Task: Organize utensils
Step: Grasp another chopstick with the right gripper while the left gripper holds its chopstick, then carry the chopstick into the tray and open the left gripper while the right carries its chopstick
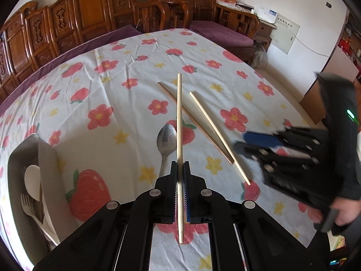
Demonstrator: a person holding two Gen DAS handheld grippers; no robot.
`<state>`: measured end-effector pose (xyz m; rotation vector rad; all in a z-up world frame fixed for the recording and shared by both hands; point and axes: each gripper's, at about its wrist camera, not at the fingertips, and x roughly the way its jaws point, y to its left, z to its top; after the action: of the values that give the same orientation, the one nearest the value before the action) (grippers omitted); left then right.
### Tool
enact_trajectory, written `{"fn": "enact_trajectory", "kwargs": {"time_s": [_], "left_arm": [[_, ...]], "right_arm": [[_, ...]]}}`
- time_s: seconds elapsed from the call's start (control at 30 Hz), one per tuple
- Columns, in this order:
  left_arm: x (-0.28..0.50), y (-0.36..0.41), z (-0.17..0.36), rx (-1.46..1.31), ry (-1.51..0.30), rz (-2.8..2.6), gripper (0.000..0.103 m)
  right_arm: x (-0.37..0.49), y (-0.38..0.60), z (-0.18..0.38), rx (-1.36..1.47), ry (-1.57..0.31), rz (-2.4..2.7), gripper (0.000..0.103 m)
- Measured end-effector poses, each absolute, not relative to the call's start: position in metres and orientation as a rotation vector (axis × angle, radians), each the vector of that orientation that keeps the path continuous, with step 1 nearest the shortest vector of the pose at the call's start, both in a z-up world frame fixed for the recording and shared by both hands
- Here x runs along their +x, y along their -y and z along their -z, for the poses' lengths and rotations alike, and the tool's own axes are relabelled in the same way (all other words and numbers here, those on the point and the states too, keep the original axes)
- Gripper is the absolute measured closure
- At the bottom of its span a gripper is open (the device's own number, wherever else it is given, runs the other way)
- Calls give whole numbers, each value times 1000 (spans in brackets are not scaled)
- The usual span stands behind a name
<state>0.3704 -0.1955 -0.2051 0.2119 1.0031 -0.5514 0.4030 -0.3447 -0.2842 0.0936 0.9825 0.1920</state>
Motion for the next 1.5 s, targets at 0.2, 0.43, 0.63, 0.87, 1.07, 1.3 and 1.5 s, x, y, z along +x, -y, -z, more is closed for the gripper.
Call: {"fn": "enact_trajectory", "kwargs": {"time_s": [0.2, 0.43, 0.63, 0.87, 1.07, 1.3, 1.5], "left_arm": [[365, 185, 194, 191, -987, 546, 99], [356, 169, 176, 179, -957, 534, 99], [345, 153, 163, 168, -937, 518, 99], [332, 132, 152, 162, -922, 488, 99], [322, 111, 144, 154, -909, 454, 99], [312, 89, 137, 141, -896, 421, 99], [309, 69, 134, 125, -893, 393, 99]], "right_arm": [[438, 333, 291, 65, -1041, -168, 76], [445, 331, 298, 47, -1088, -119, 81], [445, 334, 303, 27, -1128, -74, 82], [442, 326, 301, 5, -1133, -52, 82], [442, 320, 301, -39, -1126, -43, 83], [444, 325, 301, -14, -1149, -37, 97], [436, 327, 295, -41, -1145, -36, 97]]}}
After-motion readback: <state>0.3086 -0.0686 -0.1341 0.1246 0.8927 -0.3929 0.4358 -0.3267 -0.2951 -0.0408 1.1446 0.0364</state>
